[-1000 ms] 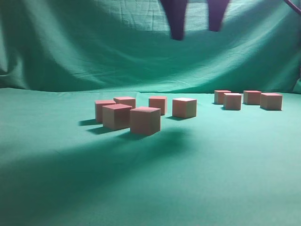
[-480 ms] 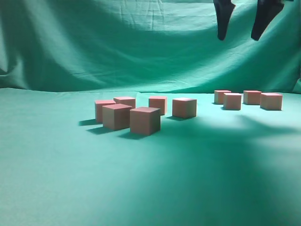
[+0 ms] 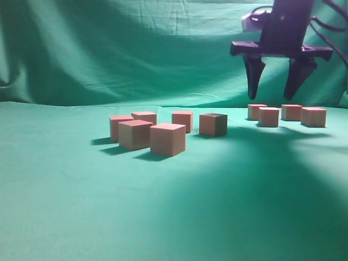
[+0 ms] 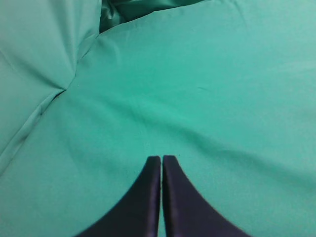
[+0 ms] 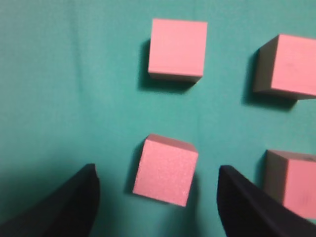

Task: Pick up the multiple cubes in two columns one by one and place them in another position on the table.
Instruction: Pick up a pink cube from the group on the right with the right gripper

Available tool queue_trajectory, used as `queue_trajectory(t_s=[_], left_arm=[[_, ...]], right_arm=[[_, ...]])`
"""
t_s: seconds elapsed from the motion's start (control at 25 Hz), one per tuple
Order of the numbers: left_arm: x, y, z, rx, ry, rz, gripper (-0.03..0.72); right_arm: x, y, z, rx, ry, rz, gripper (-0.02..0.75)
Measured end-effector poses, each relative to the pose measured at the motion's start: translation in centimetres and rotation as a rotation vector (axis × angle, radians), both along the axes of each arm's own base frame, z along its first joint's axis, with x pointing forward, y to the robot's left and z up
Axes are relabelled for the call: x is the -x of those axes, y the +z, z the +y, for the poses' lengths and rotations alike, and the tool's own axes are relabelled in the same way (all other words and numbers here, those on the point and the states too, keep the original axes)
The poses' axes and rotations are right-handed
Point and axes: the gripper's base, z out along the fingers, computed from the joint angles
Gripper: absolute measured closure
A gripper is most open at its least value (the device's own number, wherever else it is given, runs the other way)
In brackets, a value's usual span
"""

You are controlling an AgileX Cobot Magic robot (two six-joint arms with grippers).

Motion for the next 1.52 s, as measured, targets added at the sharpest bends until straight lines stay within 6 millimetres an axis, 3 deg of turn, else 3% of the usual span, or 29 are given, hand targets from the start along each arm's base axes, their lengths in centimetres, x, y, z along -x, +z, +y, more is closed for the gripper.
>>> queue_trajectory(t_s=[0.24,0.36,0.44,0.56,0.72,0.84,1.04,1.16,1.32,1.52], left_arm=[[0.0,0.0,0.0,0.000,0.000,0.000,0.688],[0.0,0.0,0.0,0.000,0.000,0.000,0.688],[0.0,0.0,0.0,0.000,0.000,0.000,0.688],[0.0,0.0,0.0,0.000,0.000,0.000,0.688],[0.0,0.0,0.0,0.000,0.000,0.000,0.688],[0.0,0.0,0.0,0.000,0.000,0.000,0.688],[0.0,0.0,0.0,0.000,0.000,0.000,0.688],[0.0,0.0,0.0,0.000,0.000,0.000,0.688],[0.0,0.0,0.0,0.000,0.000,0.000,0.688],[0.0,0.0,0.0,0.000,0.000,0.000,0.688]], right_arm=[[-0.7,-2.0,0.2,-0.002,-0.002,-0.003,0.242],[-0.8,-2.3,0.2,-0.002,-0.002,-0.002,0.358],[-0.8,-2.5,0.2,-0.001,-0.002,0.002,0.476],[-0.8,-2.4,0.2,0.000,-0.002,0.008,0.484],[-0.7,-1.2,0.2,0.010,0.004,0.053,0.484],[-0.1,1.6,0.1,0.013,0.021,0.049,0.484],[2.9,8.5,-0.7,0.010,0.052,-0.005,0.484],[5.4,11.0,-1.3,0.001,0.064,-0.038,0.484],[9.4,11.8,-2.0,-0.029,0.095,-0.043,0.484],[14.3,10.3,-2.1,-0.104,0.217,-0.034,0.484]])
